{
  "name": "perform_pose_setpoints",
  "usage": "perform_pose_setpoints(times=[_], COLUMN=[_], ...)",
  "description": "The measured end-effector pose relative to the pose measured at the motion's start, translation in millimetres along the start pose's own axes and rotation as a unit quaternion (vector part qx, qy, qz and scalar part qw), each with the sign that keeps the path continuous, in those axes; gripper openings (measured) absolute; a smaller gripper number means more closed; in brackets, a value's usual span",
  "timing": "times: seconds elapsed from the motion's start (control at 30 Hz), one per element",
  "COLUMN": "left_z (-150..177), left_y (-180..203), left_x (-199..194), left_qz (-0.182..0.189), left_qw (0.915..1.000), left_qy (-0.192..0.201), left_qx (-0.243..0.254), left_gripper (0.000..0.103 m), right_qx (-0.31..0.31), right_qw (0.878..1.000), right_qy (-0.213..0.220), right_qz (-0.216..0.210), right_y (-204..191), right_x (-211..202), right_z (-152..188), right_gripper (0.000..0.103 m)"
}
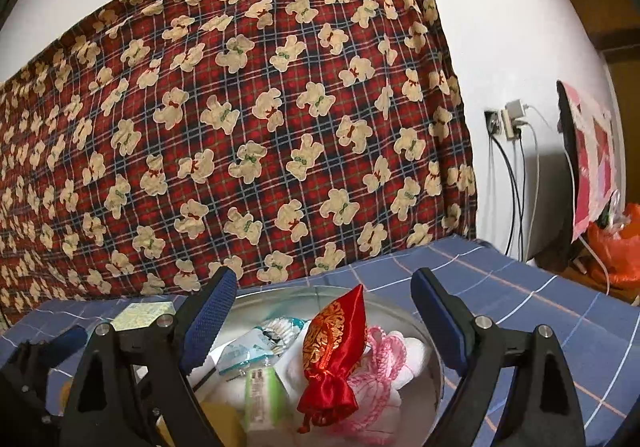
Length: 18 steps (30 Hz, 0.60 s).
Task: Organize soft objects
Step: 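Move both tools back toward the clear bag and teal cloth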
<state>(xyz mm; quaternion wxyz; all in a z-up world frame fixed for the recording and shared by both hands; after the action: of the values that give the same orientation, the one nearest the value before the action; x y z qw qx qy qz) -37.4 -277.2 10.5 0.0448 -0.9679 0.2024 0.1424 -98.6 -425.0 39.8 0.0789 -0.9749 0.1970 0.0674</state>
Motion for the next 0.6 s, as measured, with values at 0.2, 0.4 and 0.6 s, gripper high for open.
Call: perform_pose_setpoints(times=[0.2, 0.4, 0.6], left_z=[1.9, 5.1, 8.5], left_y=[-8.2, -23.3, -46.3], left_x=[-7.4, -15.0, -24.7], left_qz=[-0.006, -0.023, -0.046], left_qw=[1.0000, 0.9997, 0.9988], left_qy=[0.006, 0.006, 0.014], left_qx=[-0.005, -0.003, 0.010], left_gripper=[0.103, 0.103, 0.103], right_qx=[-0.031, -0.046, -0.060], right_qw=[0.999, 0.999, 0.998], right_qy=[0.003, -0.006, 0.003], right_qz=[0.008, -0.012, -0.027], right_y=[-10.3, -21.5, -36.1], right_x=[-1.8, -4.4, -14.4], right_z=[3.0, 11.3, 14.6], right_gripper=[0.091, 0.091, 0.091])
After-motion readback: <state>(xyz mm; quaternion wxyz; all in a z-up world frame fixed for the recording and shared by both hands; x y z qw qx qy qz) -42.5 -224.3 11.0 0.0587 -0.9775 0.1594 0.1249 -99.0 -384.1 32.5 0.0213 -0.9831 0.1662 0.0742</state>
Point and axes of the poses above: each gripper's, at about its wrist camera, not at the fingertips, and x roughly the way its jaws point, y to its right, z to its underside, the point moved 4 cm from there along x, roughly the way its jaws point, and after that the axes turned 1 degree about -z, right-handed, at the moved point
